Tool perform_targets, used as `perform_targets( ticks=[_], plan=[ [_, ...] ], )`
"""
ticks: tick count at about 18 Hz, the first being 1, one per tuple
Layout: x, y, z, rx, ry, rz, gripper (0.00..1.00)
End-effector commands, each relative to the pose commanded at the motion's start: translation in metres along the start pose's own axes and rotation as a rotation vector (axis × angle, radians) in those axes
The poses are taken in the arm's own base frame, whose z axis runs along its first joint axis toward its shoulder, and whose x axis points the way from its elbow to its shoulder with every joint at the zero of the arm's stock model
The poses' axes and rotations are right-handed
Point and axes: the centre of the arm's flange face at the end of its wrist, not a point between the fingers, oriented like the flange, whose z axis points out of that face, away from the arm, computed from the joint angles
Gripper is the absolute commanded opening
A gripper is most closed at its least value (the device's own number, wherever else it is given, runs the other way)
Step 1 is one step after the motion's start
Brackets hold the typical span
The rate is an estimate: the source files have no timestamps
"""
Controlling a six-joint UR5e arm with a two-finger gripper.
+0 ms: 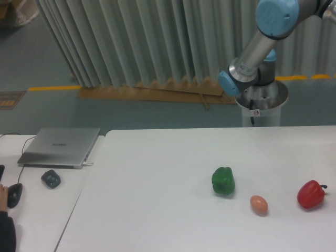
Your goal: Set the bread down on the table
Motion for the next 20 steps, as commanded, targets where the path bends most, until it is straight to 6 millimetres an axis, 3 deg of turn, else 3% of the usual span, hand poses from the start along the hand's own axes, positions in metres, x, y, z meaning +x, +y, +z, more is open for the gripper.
perform_targets(
  ticks=[4,9,11,16,20],
  plan=[
    [0.004,-0.014,-0.007,0.019,0.008,-0.015,0.23],
    [0.025,-0.025,-0.045,0.058,0.016,-0.032,0.23],
    [0.039,-0.053,-0.069,0.127,0.024,-0.09,0.23],
    [0.052,-0.119,-0.093,0.184,0.018,-0.153,0.23],
    [0.057,-0.165,-0.098,0.192,0.016,-0.197,0.23]
  ],
)
